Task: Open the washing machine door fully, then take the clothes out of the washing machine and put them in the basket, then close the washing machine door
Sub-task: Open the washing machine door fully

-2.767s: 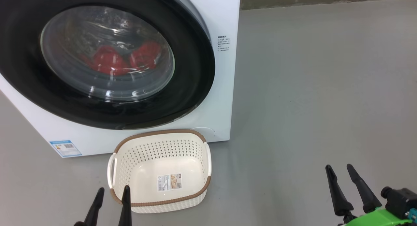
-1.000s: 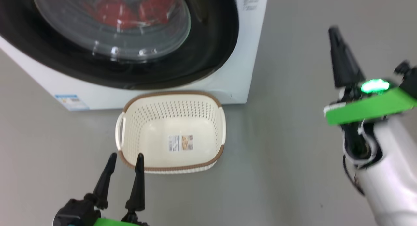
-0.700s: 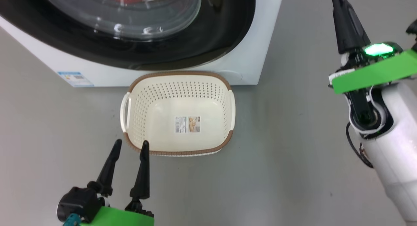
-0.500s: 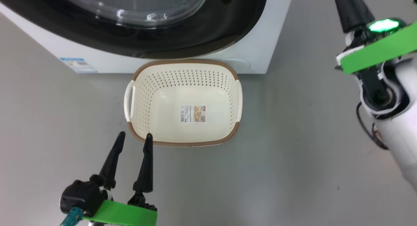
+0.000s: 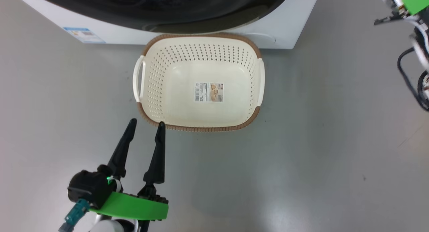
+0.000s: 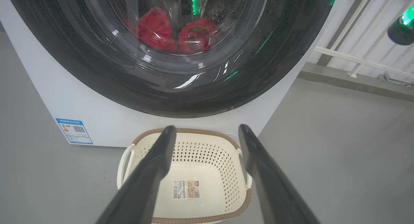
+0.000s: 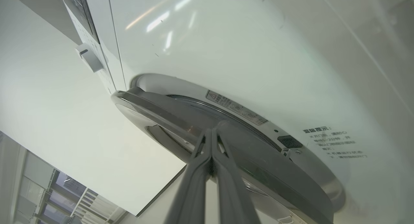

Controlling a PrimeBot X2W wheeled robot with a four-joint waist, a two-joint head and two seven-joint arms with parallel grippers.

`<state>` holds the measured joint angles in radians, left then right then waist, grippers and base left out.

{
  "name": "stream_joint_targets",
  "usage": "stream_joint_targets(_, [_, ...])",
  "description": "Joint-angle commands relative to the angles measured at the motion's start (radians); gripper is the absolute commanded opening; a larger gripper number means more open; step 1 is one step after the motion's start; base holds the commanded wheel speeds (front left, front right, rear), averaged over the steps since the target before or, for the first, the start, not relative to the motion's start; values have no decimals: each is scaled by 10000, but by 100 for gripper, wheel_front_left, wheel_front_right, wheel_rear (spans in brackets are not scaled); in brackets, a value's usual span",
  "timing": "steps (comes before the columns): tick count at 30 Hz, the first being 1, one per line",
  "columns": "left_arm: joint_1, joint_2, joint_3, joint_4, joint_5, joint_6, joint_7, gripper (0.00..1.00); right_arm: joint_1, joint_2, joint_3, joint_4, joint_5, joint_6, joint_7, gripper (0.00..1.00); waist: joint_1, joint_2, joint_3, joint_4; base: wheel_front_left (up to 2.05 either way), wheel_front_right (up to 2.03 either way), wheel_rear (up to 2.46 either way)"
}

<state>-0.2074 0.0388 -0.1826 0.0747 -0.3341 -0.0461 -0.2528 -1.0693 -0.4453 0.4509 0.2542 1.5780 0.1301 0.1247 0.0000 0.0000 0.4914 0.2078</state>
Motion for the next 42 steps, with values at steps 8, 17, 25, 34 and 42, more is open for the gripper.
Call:
stream_joint_targets(8, [-435, 114, 147, -170, -112, -123, -90, 100, -1084, 106, -73, 529, 1248, 6, 2265, 0, 0, 0, 652, 249, 0, 0, 0])
stream_joint_targets(17, [-642, 114, -131, -178, -284, -108, -90, 100, -2197, 268, -135, 1480, 1390, 6, 3377, 0, 0, 0, 1054, 484, 0, 0, 0])
stream_joint_targets(25, [-827, 114, -296, -191, -430, -56, -90, 100, -2837, 539, -191, 2146, 1494, 6, 4008, 0, 0, 0, 1271, 671, 0, 0, 0])
stream_joint_targets(34, [-847, 114, -327, -190, -545, 17, -90, 100, -2398, 698, -76, 1981, 1328, 6, 4522, 0, 0, 0, 1042, 633, 0, 0, 0])
stream_joint_targets(42, [-830, 114, -342, -133, -541, 26, -90, 100, -1828, 795, -156, 1697, 1222, 6, 4584, 0, 0, 0, 718, 540, 0, 0, 0])
